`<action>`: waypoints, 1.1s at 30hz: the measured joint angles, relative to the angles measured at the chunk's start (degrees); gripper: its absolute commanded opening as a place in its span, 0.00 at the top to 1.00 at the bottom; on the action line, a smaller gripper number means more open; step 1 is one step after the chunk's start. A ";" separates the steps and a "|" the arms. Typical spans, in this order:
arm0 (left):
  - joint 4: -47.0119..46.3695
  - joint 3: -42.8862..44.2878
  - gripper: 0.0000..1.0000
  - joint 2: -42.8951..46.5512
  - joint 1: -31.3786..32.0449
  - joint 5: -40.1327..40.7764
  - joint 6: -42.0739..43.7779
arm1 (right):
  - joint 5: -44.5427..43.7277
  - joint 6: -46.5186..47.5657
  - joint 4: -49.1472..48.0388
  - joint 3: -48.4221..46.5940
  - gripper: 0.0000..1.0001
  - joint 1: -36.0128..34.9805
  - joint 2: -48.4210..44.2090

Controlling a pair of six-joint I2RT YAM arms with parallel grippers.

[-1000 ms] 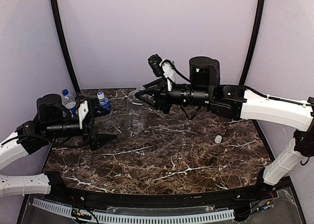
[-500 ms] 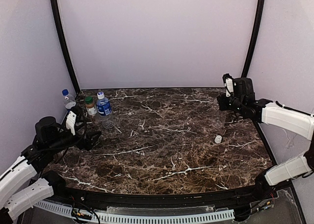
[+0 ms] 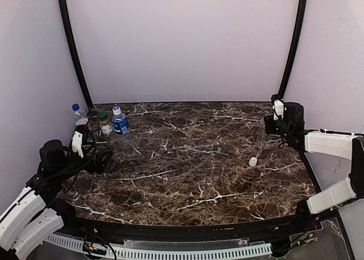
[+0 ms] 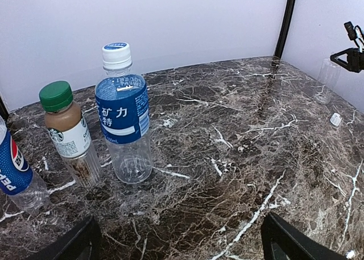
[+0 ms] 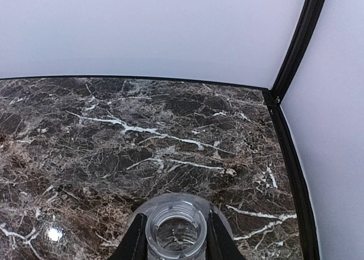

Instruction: Unscrew the bottle caps

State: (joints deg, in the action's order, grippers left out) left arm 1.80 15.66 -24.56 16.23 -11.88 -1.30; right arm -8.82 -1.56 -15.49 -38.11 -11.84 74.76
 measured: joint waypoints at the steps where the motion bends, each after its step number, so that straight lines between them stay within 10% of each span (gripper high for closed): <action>1: -0.07 0.00 0.01 0.00 0.00 -0.17 -0.09 | 0.42 0.20 -0.98 0.68 1.00 0.61 0.37; 5: -0.44 -0.17 0.01 -0.22 -0.02 -0.72 -0.44 | 1.79 0.66 -3.21 1.16 1.00 1.44 1.11; 10: -0.55 -0.44 0.01 -0.61 -0.28 -1.09 -0.70 | 2.71 1.05 -4.85 2.05 0.40 1.51 1.14; 17: -0.63 -0.72 0.01 -0.70 -0.28 -1.40 -0.81 | 3.26 1.88 -3.67 2.54 0.04 1.62 0.07; 33: 1.29 8.85 0.09 -5.25 -2.16 -5.33 -3.50 | 10.01 3.96 13.00 -11.82 0.01 1.77 -9.99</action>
State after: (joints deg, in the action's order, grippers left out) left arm 3.09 24.51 -29.80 14.06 -17.21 -4.80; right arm 1.19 2.39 -2.48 -49.93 -10.07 64.77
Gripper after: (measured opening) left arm 0.921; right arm 0.986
